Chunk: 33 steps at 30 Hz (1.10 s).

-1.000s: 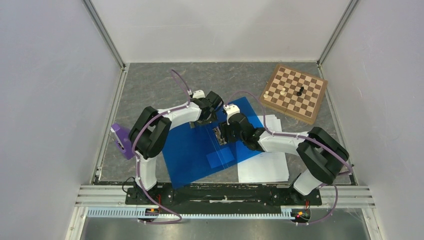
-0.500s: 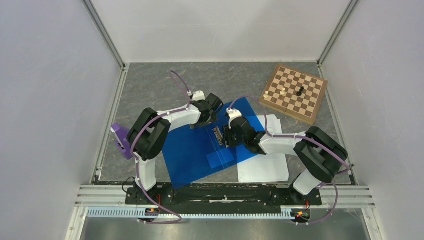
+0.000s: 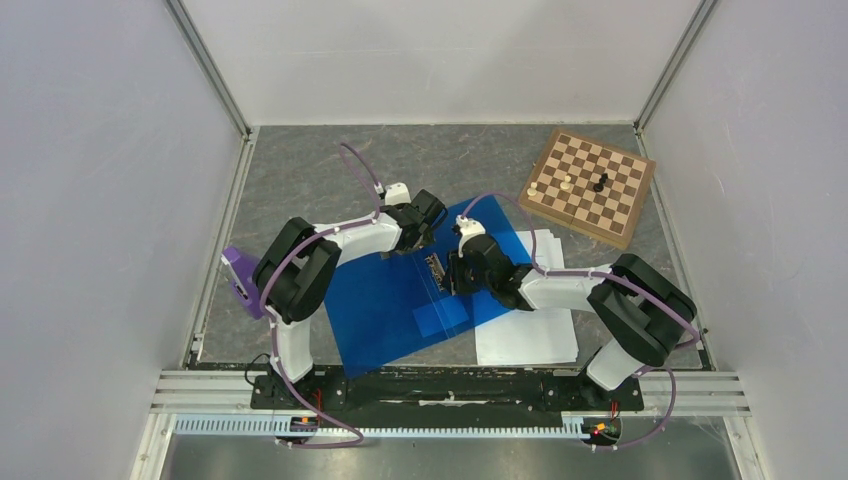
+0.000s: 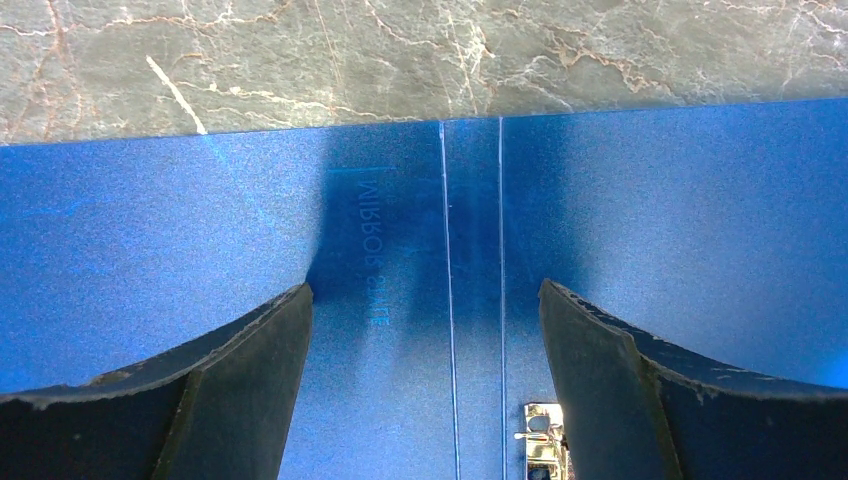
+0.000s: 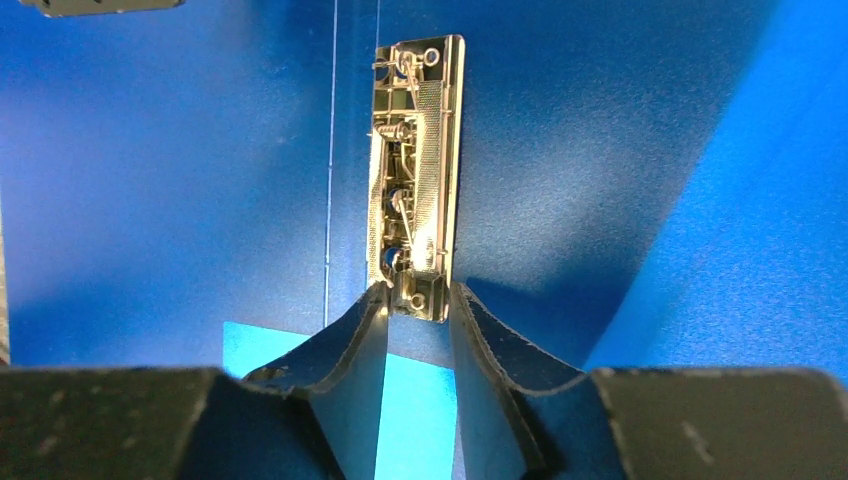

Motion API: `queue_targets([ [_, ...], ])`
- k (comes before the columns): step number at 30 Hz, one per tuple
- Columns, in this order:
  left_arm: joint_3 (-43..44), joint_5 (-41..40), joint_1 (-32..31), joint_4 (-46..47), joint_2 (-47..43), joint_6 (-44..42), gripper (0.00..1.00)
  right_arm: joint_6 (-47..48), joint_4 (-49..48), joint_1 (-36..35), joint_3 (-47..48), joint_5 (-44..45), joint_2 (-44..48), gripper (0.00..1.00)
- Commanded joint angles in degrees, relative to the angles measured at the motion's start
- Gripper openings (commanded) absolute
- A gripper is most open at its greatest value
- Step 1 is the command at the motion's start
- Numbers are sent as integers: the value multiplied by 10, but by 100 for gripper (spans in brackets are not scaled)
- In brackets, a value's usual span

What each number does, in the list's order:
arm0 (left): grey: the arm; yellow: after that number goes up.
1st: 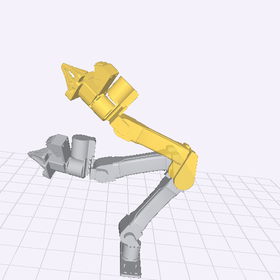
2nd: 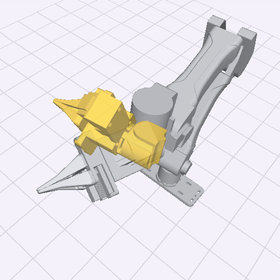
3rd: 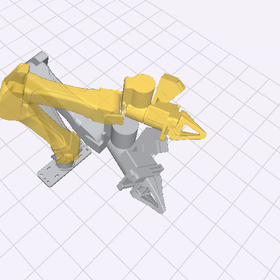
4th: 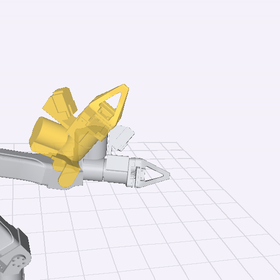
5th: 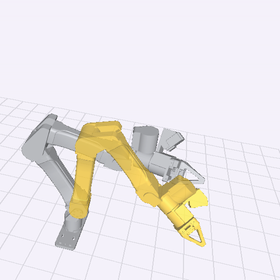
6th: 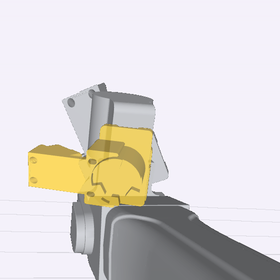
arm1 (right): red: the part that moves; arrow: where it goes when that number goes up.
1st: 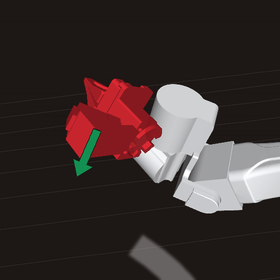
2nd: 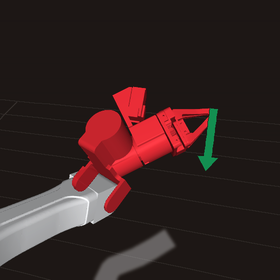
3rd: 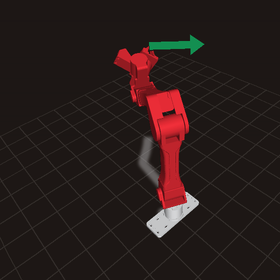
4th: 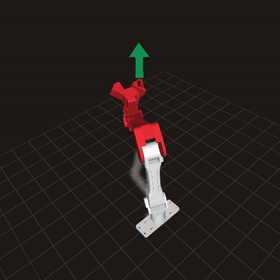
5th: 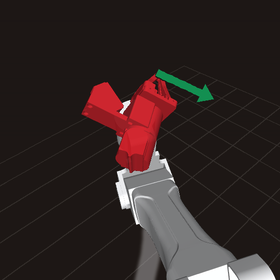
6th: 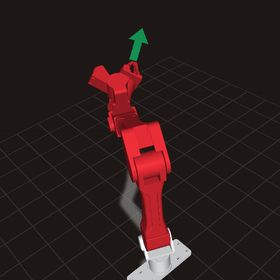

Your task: Put the files into the folder

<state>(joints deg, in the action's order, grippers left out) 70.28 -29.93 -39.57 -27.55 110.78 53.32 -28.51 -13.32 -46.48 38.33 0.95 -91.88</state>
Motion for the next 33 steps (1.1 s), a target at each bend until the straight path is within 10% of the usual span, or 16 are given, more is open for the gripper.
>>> queue_targets([
  [1, -53, 76, 1, -49, 57, 58, 90, -14, -21, -3, -10, -26, 16, 31],
  [33, -60, 79, 1, -41, 60, 64, 89, -63, 22, -29, 1, 58, -25, 8],
])
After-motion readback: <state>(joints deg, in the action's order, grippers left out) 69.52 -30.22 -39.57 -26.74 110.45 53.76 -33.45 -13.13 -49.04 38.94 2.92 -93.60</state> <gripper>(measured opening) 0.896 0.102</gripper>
